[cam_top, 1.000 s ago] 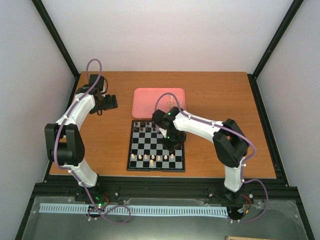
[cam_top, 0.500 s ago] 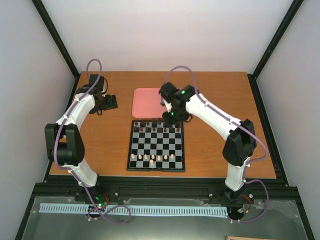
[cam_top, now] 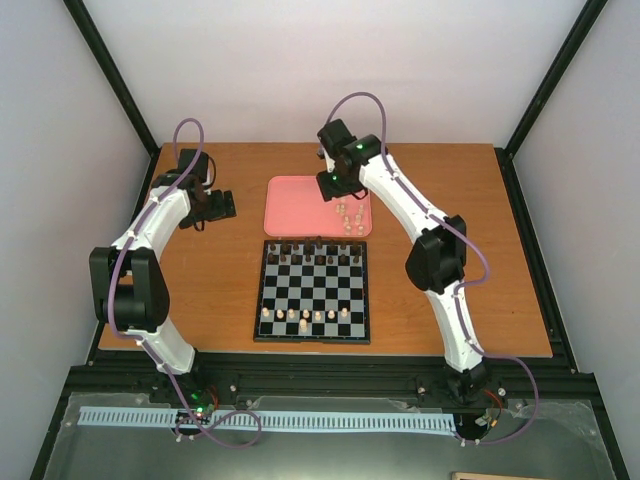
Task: Set up the chess pieces on the board
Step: Pick up the chess piece from the storage box.
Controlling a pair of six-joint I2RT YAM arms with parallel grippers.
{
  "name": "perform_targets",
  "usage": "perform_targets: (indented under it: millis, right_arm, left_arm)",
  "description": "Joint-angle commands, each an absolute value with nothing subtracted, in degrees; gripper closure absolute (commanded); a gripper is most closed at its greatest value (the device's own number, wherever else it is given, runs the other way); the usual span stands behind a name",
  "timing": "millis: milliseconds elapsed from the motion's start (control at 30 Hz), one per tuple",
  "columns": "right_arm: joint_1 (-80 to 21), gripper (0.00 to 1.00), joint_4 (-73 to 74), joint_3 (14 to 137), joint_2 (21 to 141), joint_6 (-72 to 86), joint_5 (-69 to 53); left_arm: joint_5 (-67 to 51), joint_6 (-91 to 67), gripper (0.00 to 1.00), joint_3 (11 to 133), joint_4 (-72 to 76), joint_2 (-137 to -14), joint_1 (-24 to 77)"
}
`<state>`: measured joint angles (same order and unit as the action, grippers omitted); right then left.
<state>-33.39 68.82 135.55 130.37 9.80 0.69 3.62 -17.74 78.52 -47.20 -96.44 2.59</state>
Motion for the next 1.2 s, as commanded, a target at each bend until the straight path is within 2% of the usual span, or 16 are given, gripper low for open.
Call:
perform_targets:
  millis: [0,200,500,800,1000,1167]
  right_arm:
    - [-33.1,0.48,60.6,133.8,131.5,6.5,1.8]
    - [-32.5,0.51,58.2,135.0,136.2,4.7,1.0]
    - [-29.7,0.51,57.5,137.7,141.4,4.3,0.8]
    - [-28.8,0.52,58.0,136.6,141.3,5.0,-1.1]
    - [-28.4,0.58,59.5,134.1,141.0,6.2,-3.1]
    - [-28.3,0.58,59.5,130.8,138.9,6.4,-0.5]
  left_arm:
    - [2.8,-17.4,0.00,79.8,-47.0,-95.8,2.8]
    - [2.5,-17.5,0.00,80.0,-46.9,-96.9,2.8]
    - [2.3,-17.6,0.00,79.6,-46.8,-97.6,2.8]
    - [1.9,-17.6,0.00,79.5,-46.8,-97.5,2.9]
    - [1.8,-17.6,0.00,78.8,-46.3,-98.3,2.9]
    - [1.6,-17.7,0.00,78.9,-46.1,-98.9,2.8]
